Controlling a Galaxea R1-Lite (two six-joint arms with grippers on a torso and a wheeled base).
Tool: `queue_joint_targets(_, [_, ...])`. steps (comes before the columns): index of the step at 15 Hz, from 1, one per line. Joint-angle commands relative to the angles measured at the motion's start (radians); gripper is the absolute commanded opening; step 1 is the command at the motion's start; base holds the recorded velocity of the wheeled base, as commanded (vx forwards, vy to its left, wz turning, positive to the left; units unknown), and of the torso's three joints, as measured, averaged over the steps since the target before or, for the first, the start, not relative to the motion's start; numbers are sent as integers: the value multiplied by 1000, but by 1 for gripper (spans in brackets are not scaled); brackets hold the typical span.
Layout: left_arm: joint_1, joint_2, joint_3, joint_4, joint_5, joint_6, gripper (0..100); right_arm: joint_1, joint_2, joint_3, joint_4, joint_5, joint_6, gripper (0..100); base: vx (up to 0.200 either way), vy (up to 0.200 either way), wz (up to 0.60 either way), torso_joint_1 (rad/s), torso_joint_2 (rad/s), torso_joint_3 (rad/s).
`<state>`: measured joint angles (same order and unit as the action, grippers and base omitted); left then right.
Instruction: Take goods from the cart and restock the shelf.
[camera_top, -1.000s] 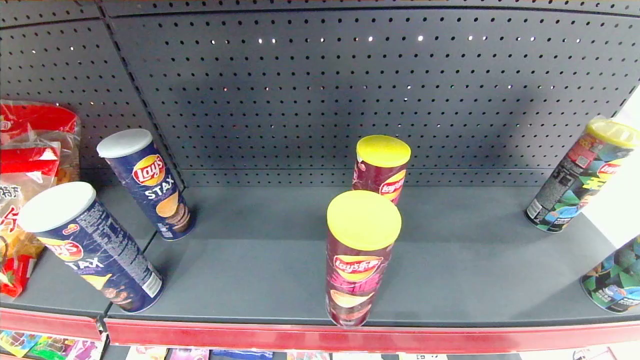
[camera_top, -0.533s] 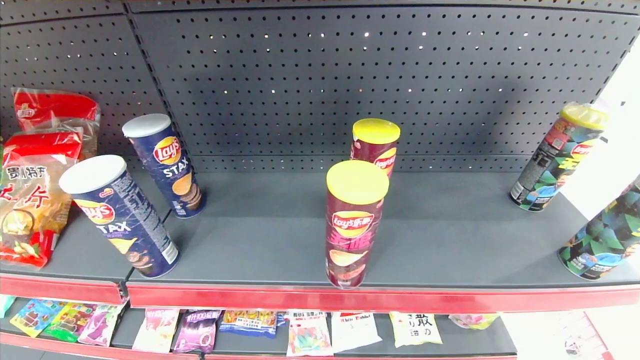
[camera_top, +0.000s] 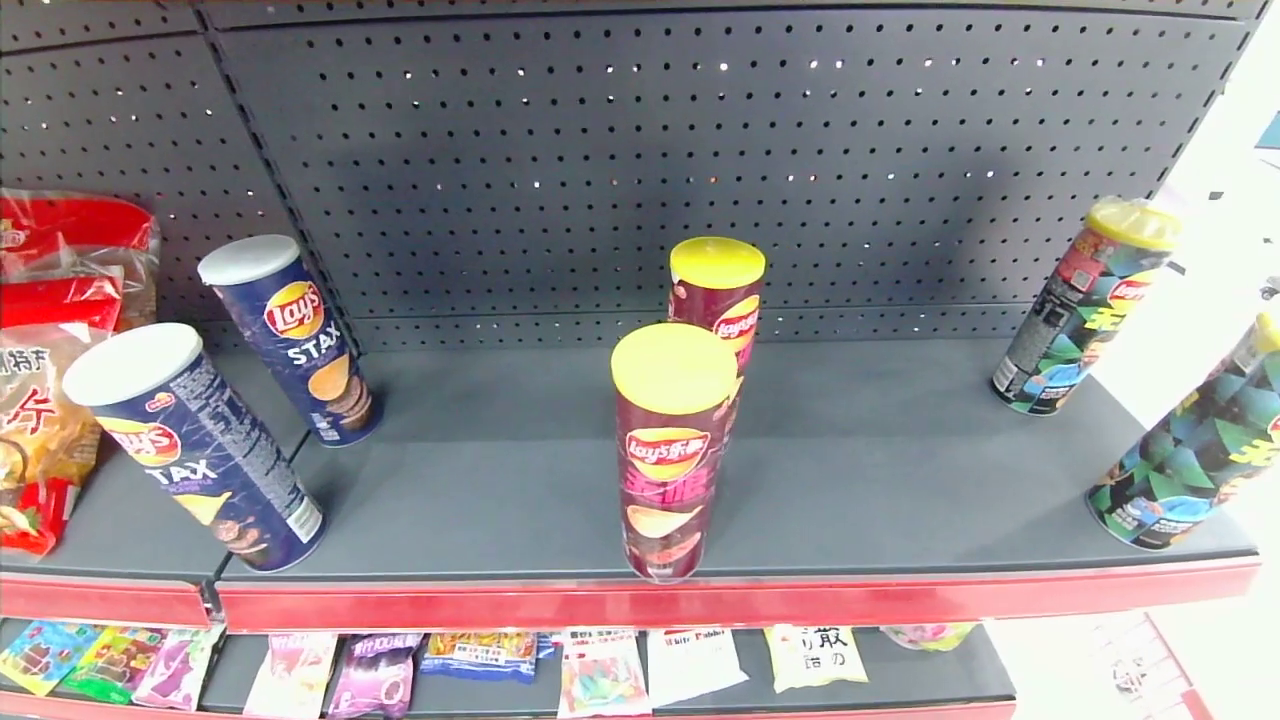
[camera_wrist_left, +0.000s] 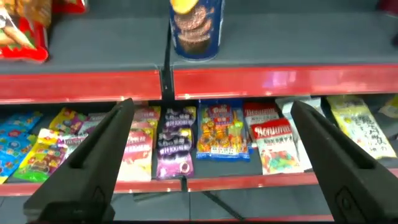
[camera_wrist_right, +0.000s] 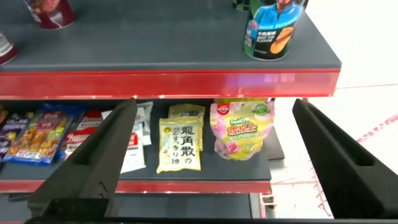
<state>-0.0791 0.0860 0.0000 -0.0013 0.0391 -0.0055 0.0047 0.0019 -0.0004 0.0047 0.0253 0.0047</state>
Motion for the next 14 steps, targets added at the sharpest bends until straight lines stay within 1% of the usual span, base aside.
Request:
queue_joint_targets(1, [-1, 3, 0, 0, 1, -1, 100, 0, 0, 0, 0, 1, 0, 100, 0, 0, 0, 0, 0, 0])
queue_joint_targets(5, [-1, 3, 0, 0, 1, 1, 100, 0, 0, -1, 0, 1, 0, 100, 0, 0, 0, 0, 0, 0])
queue_joint_targets(7, [-1, 5, 0, 1, -10, 4, 100, 0, 0, 0, 0, 1, 0, 100, 0, 0, 0, 0, 0, 0])
queue_joint_targets(8, [-1, 3, 0, 0, -21, -1, 100, 0, 0, 0, 0, 1, 0, 100, 0, 0, 0, 0, 0, 0])
queue_joint_targets(9, [-7, 24, -46, -23, -45, -19, 100, 0, 0, 0, 0, 1, 0, 100, 0, 0, 0, 0, 0, 0])
queue_joint_targets(10, [-50, 244, -262, -97, -47, -106, 100, 0, 0, 0, 0, 1, 0, 100, 0, 0, 0, 0, 0, 0])
queue_joint_targets(11, [-53, 336, -362, -125, -51, -146, 100, 0, 0, 0, 0, 1, 0, 100, 0, 0, 0, 0, 0, 0])
queue_joint_targets(12, [-65, 479, -575, -126, -81, -168, 100, 0, 0, -1, 0, 1, 0, 100, 0, 0, 0, 0, 0, 0])
queue_joint_targets(13, [-105, 546, -683, -74, -182, -166, 100, 0, 0, 0, 0, 1, 0, 100, 0, 0, 0, 0, 0, 0])
queue_joint_targets(14, [-116, 561, -695, -29, -259, -163, 100, 0, 0, 0, 0, 1, 0, 100, 0, 0, 0, 0, 0, 0])
